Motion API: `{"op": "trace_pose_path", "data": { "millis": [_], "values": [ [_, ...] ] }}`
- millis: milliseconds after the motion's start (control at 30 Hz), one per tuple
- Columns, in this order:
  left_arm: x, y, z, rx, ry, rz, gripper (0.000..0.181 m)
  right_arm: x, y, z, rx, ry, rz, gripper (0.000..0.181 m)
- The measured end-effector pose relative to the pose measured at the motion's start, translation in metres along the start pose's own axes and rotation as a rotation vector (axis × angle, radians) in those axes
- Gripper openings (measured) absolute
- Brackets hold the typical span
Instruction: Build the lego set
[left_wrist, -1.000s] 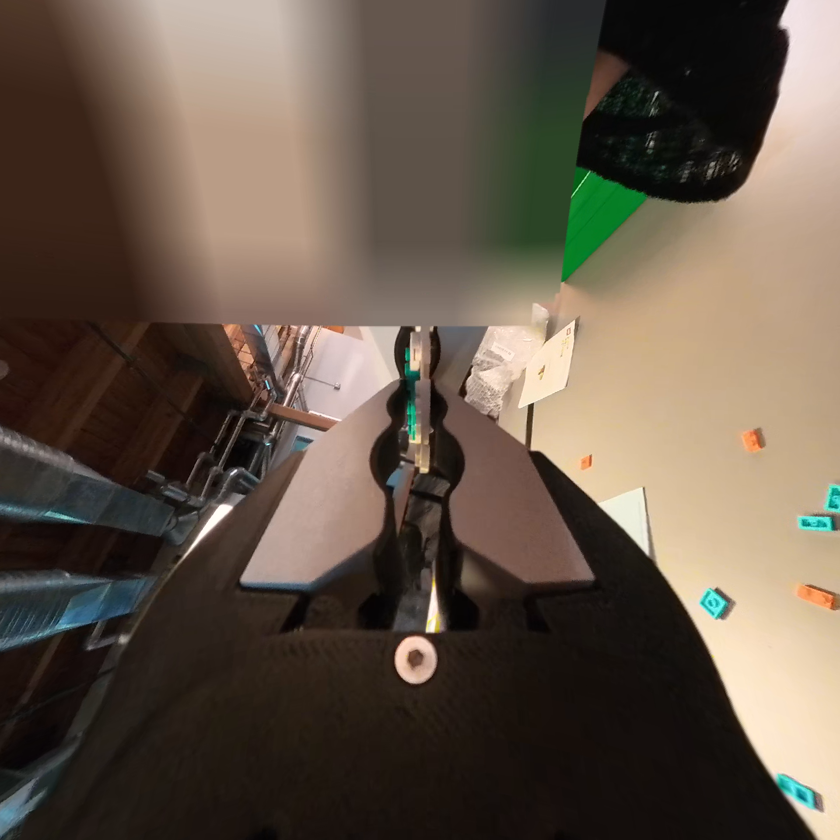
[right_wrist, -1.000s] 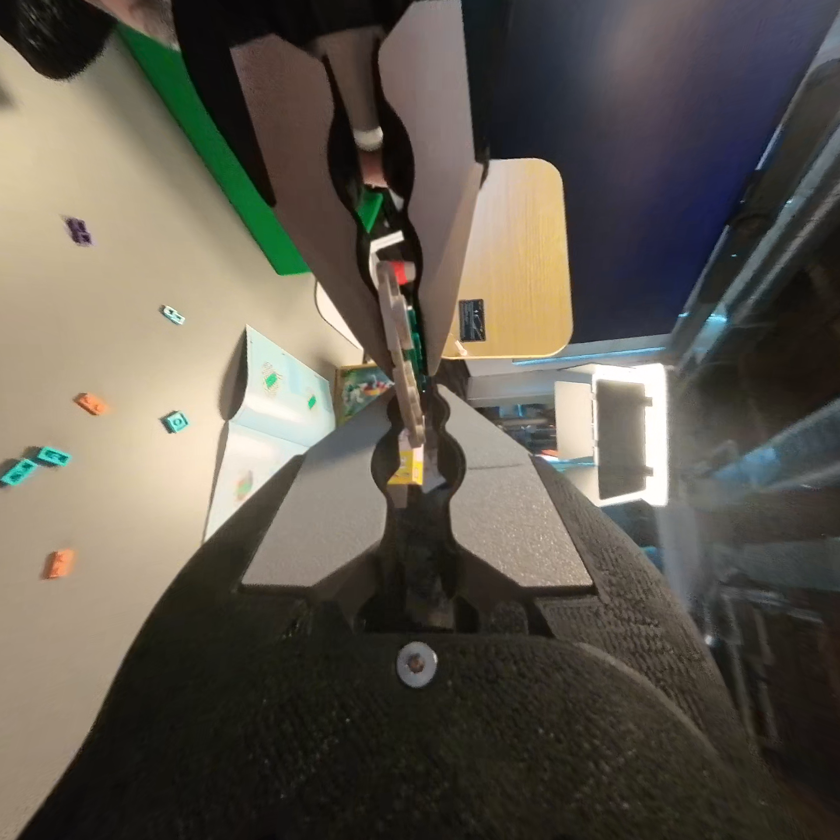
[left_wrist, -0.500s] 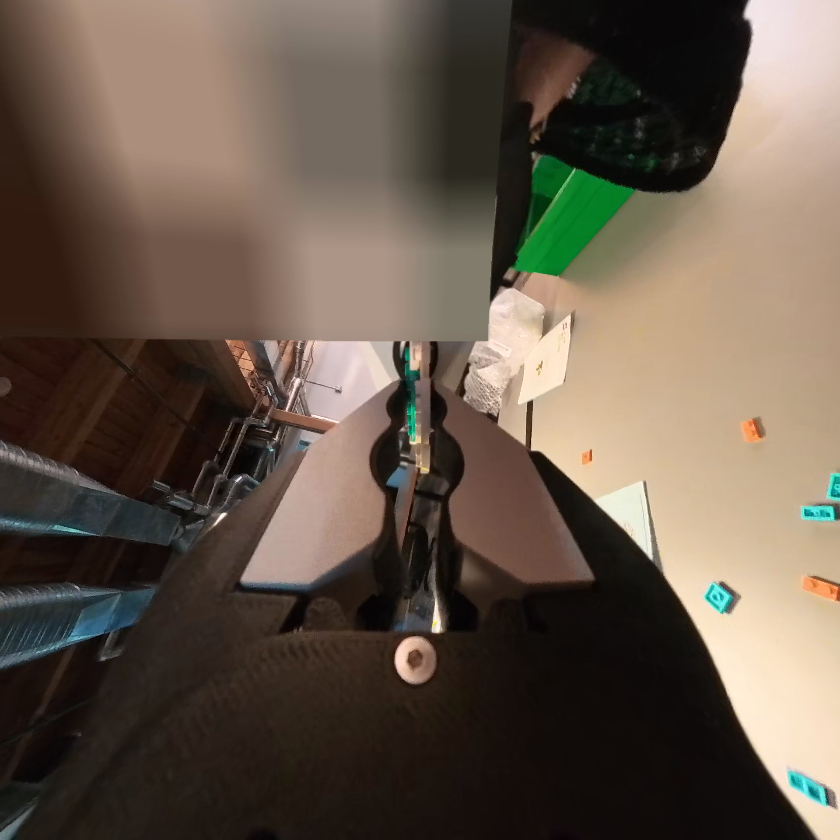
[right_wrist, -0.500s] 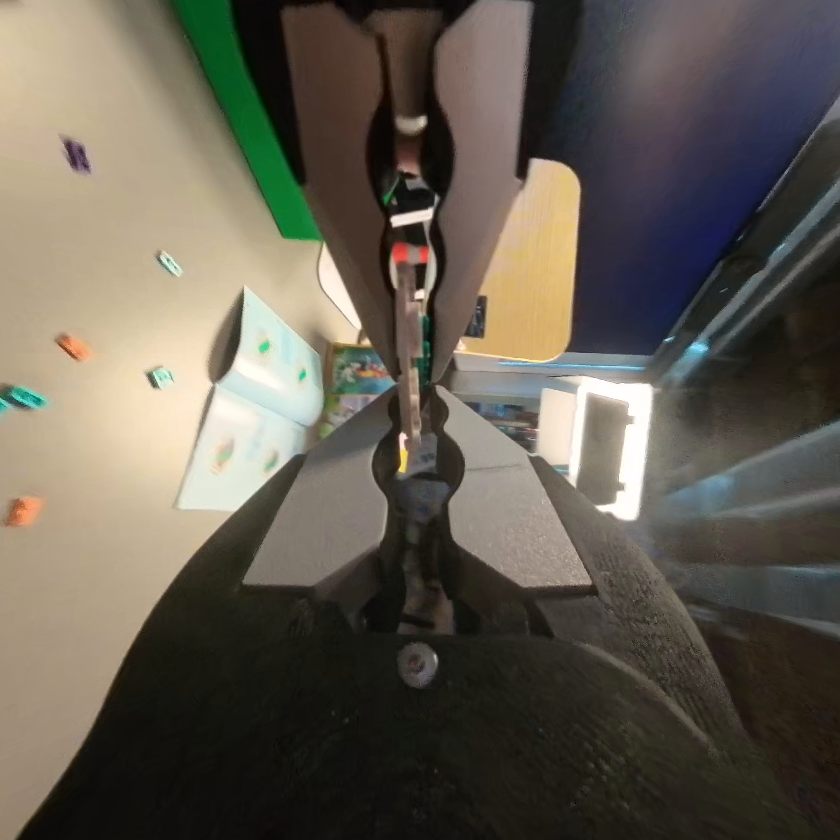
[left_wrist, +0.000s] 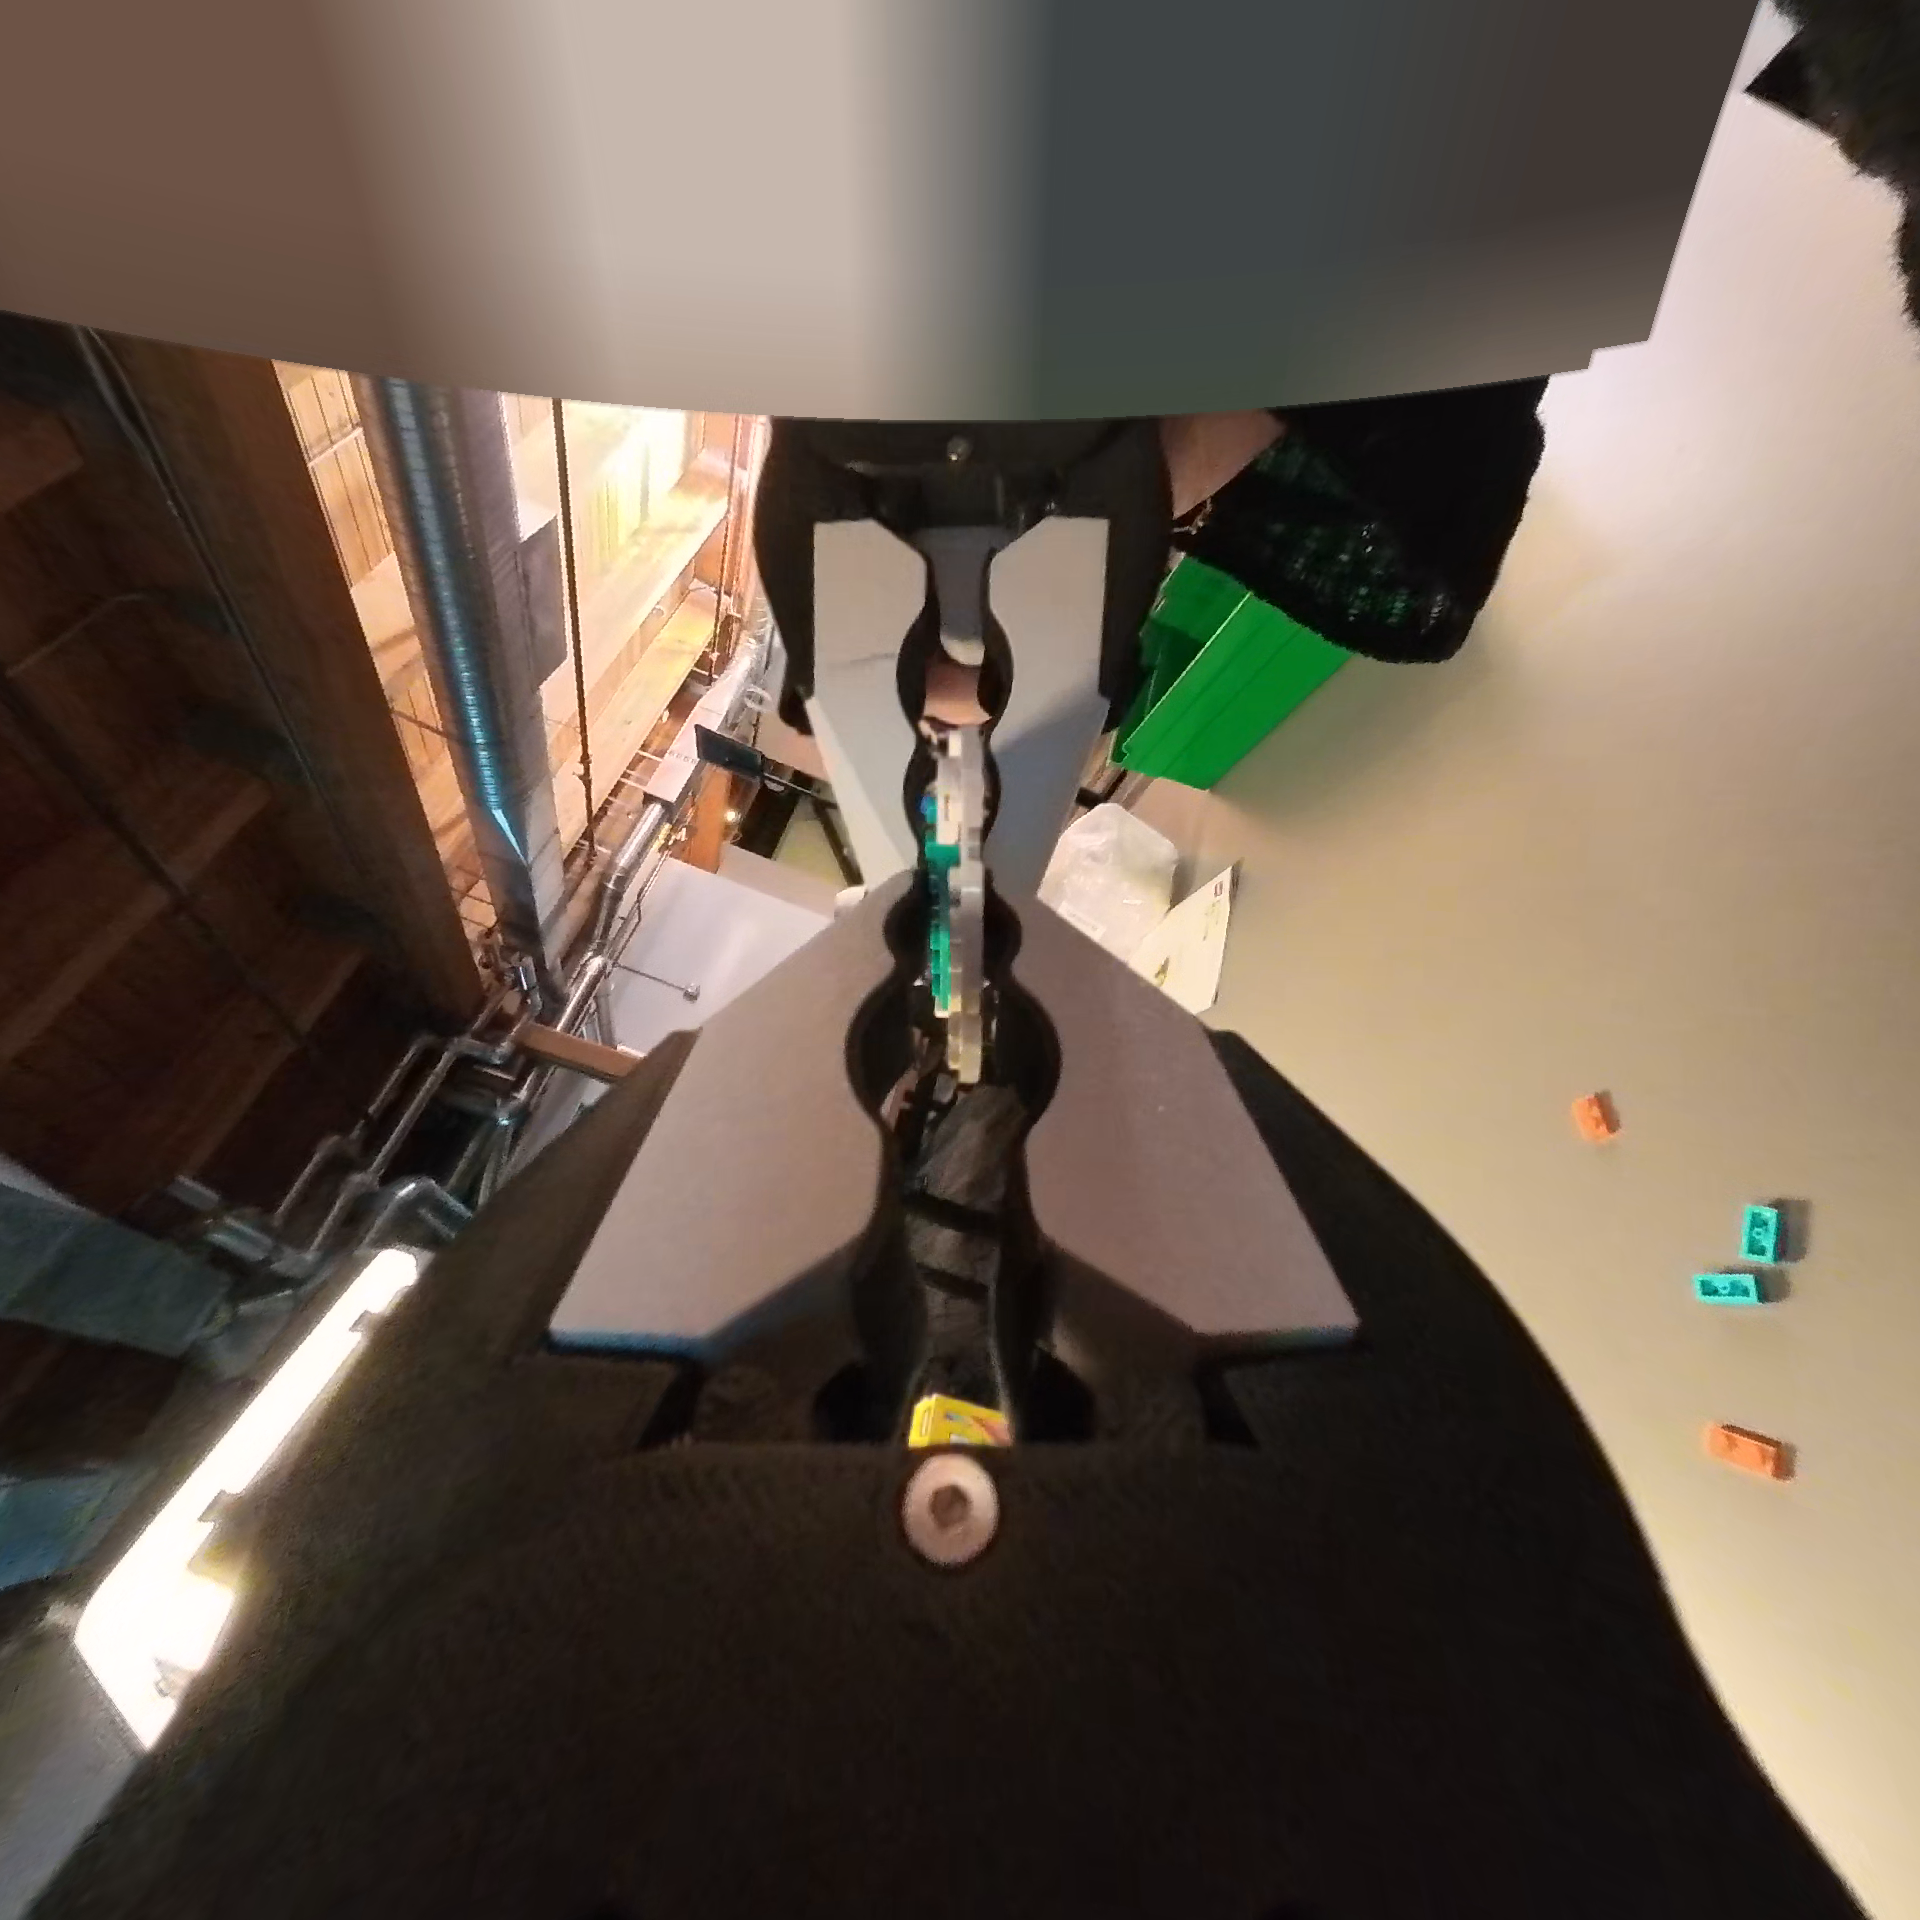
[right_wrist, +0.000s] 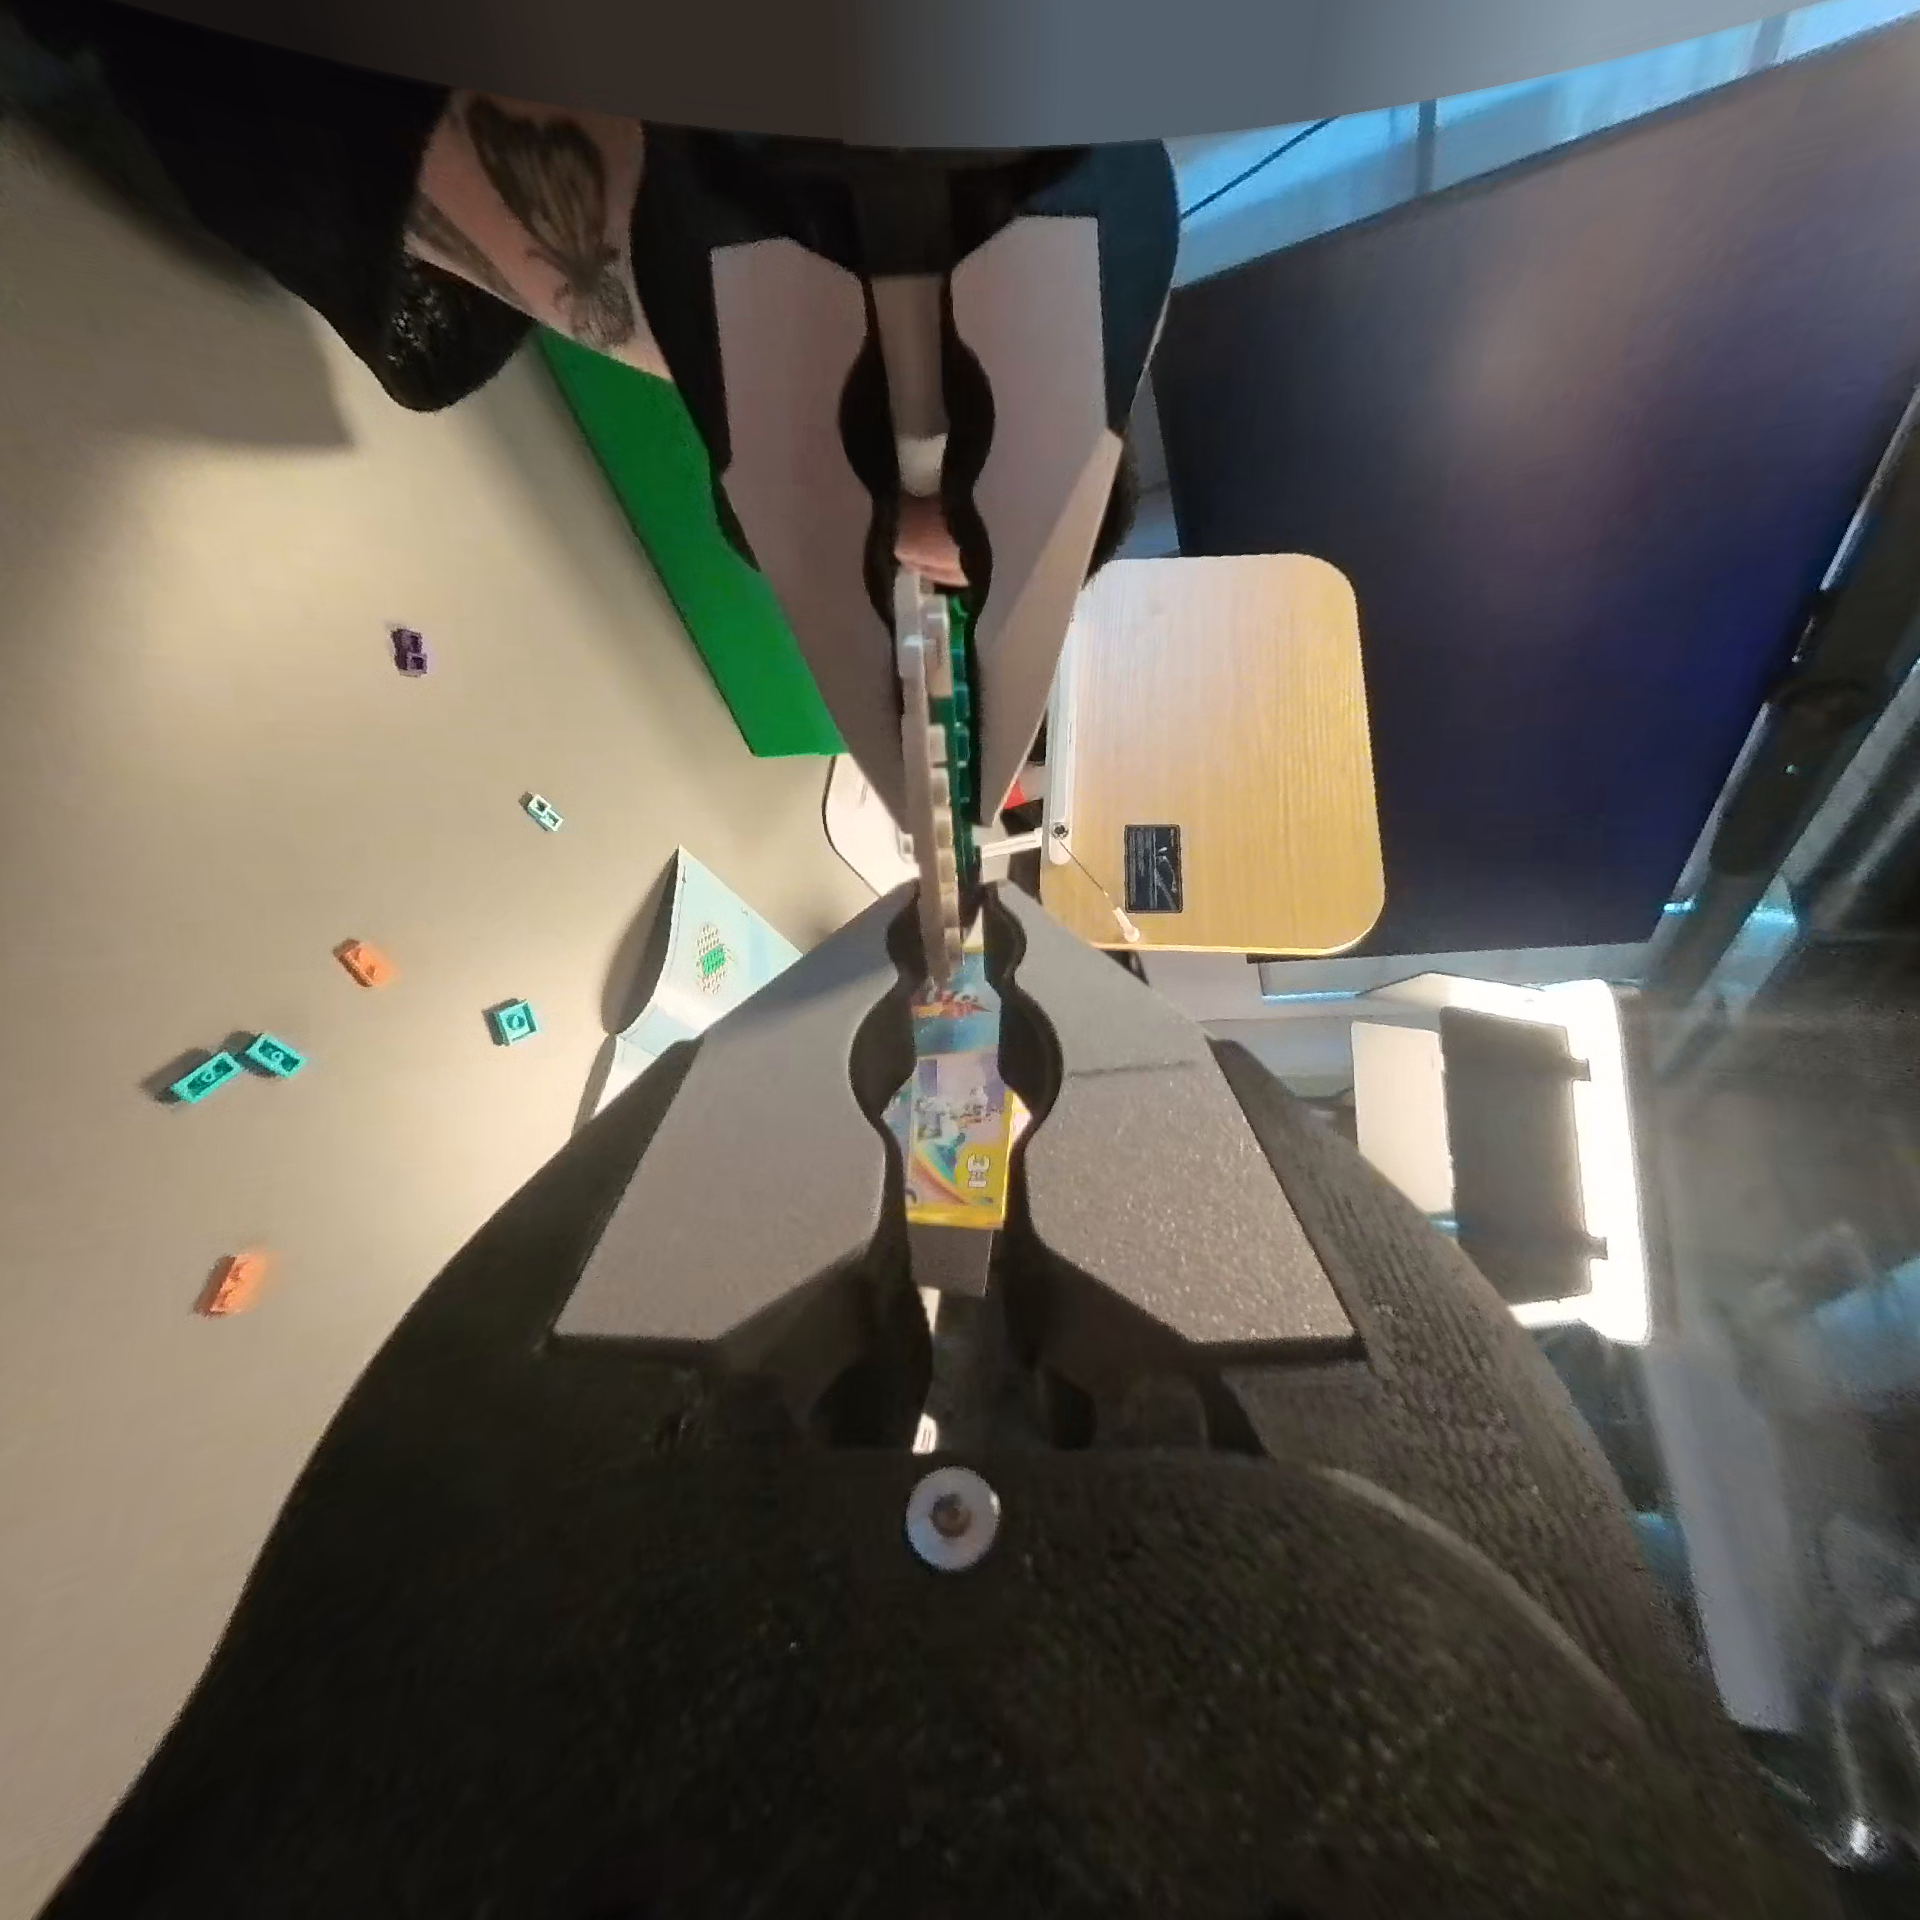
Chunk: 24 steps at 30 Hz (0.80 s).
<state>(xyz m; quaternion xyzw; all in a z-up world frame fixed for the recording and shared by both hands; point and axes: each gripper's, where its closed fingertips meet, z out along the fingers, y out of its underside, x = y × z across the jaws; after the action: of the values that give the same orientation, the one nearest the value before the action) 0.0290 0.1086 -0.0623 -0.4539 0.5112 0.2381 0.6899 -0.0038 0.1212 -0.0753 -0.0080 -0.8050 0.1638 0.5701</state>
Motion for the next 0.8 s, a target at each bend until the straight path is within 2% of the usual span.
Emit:
{"op": "trace_pose_path", "data": {
  "millis": [267, 433, 500, 533, 700, 800],
  "values": [
    [0.008, -0.001, -0.001, -0.001, 0.026, 0.025, 0.008, -0.009, 0.0, -0.001, 0.006, -0.052, -0.019, 0.006],
    [0.007, -0.001, -0.003, 0.004, 0.023, 0.013, 0.008, -0.008, -0.003, 0.0, 0.045, -0.057, 0.044, 0.008],
    [0.008, -0.003, -0.003, 0.01, 0.029, 0.016, 0.008, -0.006, -0.003, 0.0, 0.056, -0.058, 0.085, 0.03],
    [0.009, -0.003, -0.003, 0.012, 0.035, 0.016, 0.008, -0.006, -0.004, 0.0, 0.064, -0.065, 0.098, 0.032],
    [0.01, -0.004, -0.002, 0.024, 0.037, 0.001, 0.008, -0.01, -0.009, -0.003, 0.108, -0.069, 0.058, 0.01],
    [0.009, -0.004, -0.002, 0.03, 0.037, -0.007, 0.008, -0.01, -0.009, -0.003, 0.109, -0.052, 0.044, 0.008]
  ]
}}
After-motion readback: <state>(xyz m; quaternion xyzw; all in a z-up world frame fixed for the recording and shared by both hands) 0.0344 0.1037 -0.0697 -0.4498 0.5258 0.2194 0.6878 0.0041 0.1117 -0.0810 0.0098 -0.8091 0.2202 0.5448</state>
